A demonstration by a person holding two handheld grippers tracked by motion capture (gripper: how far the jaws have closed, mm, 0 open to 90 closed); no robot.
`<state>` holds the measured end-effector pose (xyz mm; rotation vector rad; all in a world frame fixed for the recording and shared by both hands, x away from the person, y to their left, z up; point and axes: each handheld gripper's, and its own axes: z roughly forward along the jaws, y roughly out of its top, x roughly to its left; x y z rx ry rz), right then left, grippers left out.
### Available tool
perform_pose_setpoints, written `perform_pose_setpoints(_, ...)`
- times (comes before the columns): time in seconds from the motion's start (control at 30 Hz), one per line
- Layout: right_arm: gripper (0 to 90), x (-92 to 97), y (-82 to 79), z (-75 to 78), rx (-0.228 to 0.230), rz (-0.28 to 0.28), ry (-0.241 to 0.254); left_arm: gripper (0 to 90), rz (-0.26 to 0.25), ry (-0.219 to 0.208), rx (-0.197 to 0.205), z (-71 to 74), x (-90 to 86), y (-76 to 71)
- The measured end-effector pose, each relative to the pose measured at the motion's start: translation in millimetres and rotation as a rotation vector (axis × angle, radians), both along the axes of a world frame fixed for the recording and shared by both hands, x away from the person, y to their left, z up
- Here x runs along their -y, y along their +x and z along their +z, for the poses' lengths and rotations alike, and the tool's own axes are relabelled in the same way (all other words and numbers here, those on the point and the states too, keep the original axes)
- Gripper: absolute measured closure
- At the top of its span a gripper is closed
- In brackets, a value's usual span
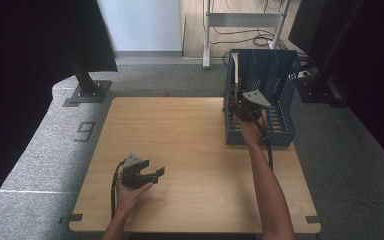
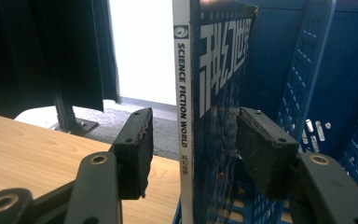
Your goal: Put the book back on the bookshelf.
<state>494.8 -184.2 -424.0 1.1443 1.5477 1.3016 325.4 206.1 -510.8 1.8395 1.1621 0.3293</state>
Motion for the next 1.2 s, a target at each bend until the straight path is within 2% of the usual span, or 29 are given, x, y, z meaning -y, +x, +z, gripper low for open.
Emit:
perform_pose_setpoints(0.13, 45.9, 1.8, -5.3, 2.3, 0.0, 0.006, 0.032, 23.0, -0.001, 0.001, -0.001, -0.5, 0.4, 0.4)
perform_pose_setpoints(0.27, 46.4, 3.6, -11.9, 1.8, -0.002, 0.017, 0.025, 23.0, 0.0, 0.002, -0.003, -0.8, 1.2, 0.3)
perform_pose_setpoints(0.43, 46.0, 9.2, -21.0, 1.7, -0.032, 0.054, 0.044, 22.8, -0.01, 0.002, -0.002, -1.3, 3.2, 0.1)
perform_pose_setpoints(0.53, 46.6, 12.9, -30.6, 2.5, -0.011, 0.065, 0.054, 22.8, -0.013, 0.004, -0.002, -1.4, 3.8, 0.0)
perform_pose_setpoints(0.67, 47.6, 19.1, -42.8, 4.8, -0.023, 0.098, 0.078, 22.8, -0.011, 0.006, -0.001, -1.6, 3.9, 0.1)
perform_pose_setpoints(0.9, 48.1, 25.3, -66.2, 7.3, -0.014, 0.139, 0.066, 22.8, -0.012, 0.011, -0.006, -3.4, 5.1, 0.9)
perform_pose_setpoints(1.2, 48.1, 28.2, -84.8, -0.7, -0.039, 0.186, 0.061, 22.8, -0.02, 0.015, -0.006, -3.7, 8.0, 0.4)
